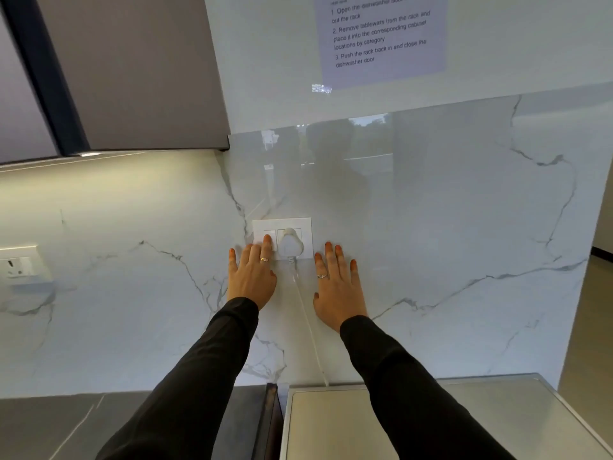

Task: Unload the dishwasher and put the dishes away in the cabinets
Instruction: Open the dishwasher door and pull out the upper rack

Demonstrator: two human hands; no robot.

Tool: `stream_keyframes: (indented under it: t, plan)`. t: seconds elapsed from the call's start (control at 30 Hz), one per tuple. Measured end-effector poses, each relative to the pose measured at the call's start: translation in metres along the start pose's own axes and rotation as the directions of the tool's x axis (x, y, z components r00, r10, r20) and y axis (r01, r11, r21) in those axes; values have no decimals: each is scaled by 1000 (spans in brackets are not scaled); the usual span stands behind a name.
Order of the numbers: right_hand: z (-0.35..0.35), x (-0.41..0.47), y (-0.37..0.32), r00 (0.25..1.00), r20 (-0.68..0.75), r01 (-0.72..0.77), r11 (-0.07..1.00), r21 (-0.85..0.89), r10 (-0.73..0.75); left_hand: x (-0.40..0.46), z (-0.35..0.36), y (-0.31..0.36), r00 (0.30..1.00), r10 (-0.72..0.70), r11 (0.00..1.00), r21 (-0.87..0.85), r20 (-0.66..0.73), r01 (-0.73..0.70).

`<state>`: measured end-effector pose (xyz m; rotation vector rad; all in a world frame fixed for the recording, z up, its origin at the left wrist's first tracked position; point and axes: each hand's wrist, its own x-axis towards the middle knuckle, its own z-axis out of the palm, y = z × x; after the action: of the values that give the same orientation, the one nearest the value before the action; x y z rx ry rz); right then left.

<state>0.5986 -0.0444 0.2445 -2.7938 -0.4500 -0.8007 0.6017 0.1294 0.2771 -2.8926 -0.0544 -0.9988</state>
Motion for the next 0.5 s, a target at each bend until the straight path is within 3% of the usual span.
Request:
stream_keyframes:
  t: [0.07, 0.13, 0.2, 0.27, 0.3, 0.4, 0.5]
  plan:
    - [-6, -17, -5, 998, 58, -11, 996, 90, 6, 0, -15, 1, 997, -40, 999, -19, 68, 41]
    - [-14, -56, -7, 995, 95, -12, 972, 233, -11, -10, -38, 12, 990, -100, 973, -198, 102, 118]
    - [-18, -110, -2, 997, 77, -18, 941, 337, -9, -44, -63, 33, 971, -149, 788, -571, 187, 231]
    - [-18, -174, 12, 989, 142, -99, 921, 377, 48, -102, -70, 53, 934, -116, 530, -774, 338, 345]
    - [-17, -204, 19, 975, 206, -162, 910, 383, 87, -132, -67, 60, 911, -88, 502, -772, 404, 391]
    - [-13, -286, 37, 920, 348, -310, 882, 356, 183, -229, -44, 82, 781, -72, 562, -622, 620, 545]
    - [-19, -349, 42, 879, 414, -380, 873, 307, 237, -314, -43, 105, 667, -83, 526, -536, 740, 660]
